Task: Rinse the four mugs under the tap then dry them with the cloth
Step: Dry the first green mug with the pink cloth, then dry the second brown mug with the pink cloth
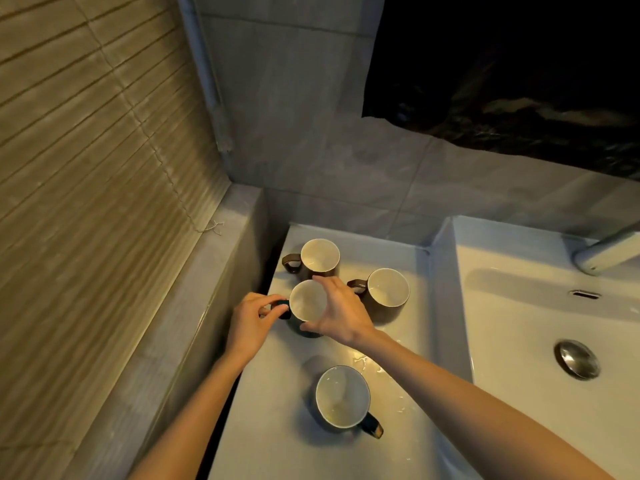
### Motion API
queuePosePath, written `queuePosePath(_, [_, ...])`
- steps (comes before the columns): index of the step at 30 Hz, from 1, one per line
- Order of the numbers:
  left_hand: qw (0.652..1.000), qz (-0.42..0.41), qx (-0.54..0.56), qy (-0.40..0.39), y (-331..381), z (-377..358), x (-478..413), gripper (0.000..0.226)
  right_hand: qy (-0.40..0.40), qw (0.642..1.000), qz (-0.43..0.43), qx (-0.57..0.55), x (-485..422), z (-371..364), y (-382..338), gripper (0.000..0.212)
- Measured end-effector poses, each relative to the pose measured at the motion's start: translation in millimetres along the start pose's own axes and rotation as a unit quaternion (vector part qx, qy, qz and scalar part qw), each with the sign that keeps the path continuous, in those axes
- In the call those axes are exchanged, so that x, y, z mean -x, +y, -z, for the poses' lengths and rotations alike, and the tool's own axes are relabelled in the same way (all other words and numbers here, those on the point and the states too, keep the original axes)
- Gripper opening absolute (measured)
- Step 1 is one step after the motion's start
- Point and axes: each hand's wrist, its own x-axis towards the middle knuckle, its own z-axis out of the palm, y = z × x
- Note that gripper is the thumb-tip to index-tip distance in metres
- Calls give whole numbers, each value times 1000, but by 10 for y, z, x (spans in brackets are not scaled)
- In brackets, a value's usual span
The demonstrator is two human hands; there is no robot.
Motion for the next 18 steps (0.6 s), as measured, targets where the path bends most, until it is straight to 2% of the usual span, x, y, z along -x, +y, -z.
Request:
queuePosePath(10, [1000,5,3,3,-6,2,-86,21,0,999,-9,-35,-16,-100,16,97])
queuePosePath(14, [999,30,-27,24,56,14,-63,37,-25,997,13,-73,112,65,135,97])
queuePosePath(18, [995,-45,-60,66,355,-8,-11,39,50,997,46,-46,330,421,411,77])
